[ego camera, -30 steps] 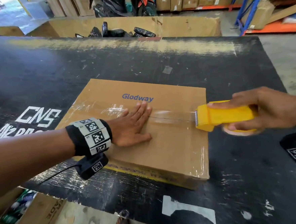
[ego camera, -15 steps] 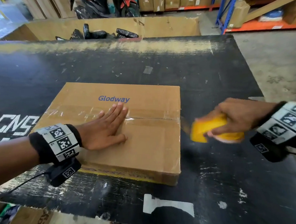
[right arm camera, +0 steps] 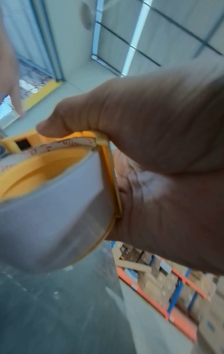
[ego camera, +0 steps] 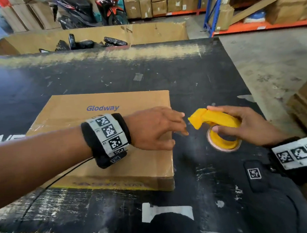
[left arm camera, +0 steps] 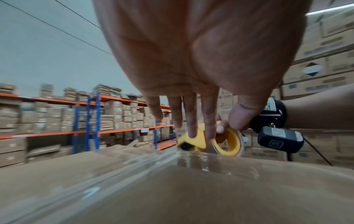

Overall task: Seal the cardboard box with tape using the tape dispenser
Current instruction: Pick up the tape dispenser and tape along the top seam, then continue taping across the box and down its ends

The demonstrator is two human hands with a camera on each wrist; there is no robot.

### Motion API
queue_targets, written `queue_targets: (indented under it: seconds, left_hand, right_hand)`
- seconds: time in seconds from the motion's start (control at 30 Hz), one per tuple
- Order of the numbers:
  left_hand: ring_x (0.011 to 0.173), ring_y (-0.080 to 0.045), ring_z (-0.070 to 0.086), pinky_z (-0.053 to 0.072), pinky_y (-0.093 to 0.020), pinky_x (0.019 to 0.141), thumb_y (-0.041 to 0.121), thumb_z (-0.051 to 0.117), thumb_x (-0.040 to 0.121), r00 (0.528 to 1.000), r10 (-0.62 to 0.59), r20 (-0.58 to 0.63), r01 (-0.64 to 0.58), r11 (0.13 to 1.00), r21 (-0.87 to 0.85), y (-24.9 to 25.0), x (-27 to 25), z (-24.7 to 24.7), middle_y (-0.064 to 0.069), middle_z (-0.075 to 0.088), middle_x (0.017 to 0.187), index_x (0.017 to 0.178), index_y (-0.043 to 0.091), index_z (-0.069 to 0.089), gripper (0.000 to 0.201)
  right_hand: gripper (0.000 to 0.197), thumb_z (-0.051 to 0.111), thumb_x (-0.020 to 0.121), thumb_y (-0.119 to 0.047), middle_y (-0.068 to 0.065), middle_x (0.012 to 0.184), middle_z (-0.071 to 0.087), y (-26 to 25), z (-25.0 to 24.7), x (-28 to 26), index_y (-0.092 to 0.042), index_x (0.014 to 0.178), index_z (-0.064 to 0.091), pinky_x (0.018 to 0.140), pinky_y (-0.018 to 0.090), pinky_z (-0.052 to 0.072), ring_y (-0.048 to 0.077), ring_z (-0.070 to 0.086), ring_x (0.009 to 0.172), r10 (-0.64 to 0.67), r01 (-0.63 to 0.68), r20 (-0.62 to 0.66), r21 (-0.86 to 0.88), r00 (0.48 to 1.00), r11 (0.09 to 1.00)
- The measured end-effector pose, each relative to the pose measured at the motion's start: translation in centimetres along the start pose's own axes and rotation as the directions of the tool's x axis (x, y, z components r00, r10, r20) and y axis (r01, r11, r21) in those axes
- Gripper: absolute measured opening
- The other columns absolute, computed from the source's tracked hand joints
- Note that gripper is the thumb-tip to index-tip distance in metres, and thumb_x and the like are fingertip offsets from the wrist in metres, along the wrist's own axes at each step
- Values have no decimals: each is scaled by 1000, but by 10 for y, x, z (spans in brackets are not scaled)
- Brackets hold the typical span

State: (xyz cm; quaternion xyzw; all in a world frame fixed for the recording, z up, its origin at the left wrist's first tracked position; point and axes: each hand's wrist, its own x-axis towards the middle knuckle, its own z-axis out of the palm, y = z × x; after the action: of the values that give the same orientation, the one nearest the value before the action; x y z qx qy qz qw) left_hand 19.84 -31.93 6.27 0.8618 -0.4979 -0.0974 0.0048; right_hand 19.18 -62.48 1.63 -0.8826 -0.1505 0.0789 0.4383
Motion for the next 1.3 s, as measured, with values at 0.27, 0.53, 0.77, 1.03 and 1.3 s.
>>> queue_targets:
  seconds: [0.27, 0.53, 0.77, 1.03, 1.3]
  left_hand:
    - [98, -19, 73, 53, -36, 94, 34, 43, 88, 960, -279, 21, 231, 747, -624, -3, 45, -25, -5, 77, 106, 116, 27, 64, 36]
    - [80, -10, 70, 57, -19, 75, 15, 64, 97, 945, -293, 147, 218, 227, -949, -15, 43, -62, -6, 73, 103, 128, 11, 65, 32]
    - [70, -19, 65, 53, -28, 69, 3, 71, 88, 987, -163, -6, 77, 500, -863, -50, 15, -86, -13, 71, 80, 123, 7, 59, 37]
    - [76, -14, 70, 56, -23, 79, 6, 70, 90, 977, -182, -112, 39, 668, -743, -145, 4, -121, -12, 75, 86, 130, 7, 56, 43]
    - [80, -5, 72, 53, -39, 85, 9, 71, 85, 977, -211, -31, 137, 733, -666, -173, 49, -76, -4, 75, 84, 123, 15, 65, 40]
  right_hand:
    - [61, 75, 83, -12, -9, 96, 70, -36, 50, -62, -22, 141, 58, 70, 9, 46, -6, 62, 72, 58, 167, -457, 436, 888, 884]
    - [66, 81, 82, -16, -3, 134, 67, -95, 104, -78, -25, 142, 55, 99, 39, 53, 17, 65, 120, 67, 170, -679, 276, 731, 946]
    - [70, 76, 82, -46, -13, 111, 68, -167, 145, -78, -46, 146, 46, 81, 22, 51, -2, 62, 97, 95, -104, -753, 36, 651, 994]
    - [83, 78, 69, -52, -12, 87, 57, -240, 203, -102, -58, 143, 42, 63, 5, 34, -24, 48, 91, 156, -311, -818, -29, 554, 950]
    - [75, 66, 78, -59, -4, 96, 61, -243, 197, -52, -54, 147, 38, 76, 37, 47, 14, 53, 83, 304, -439, -756, 25, 579, 898]
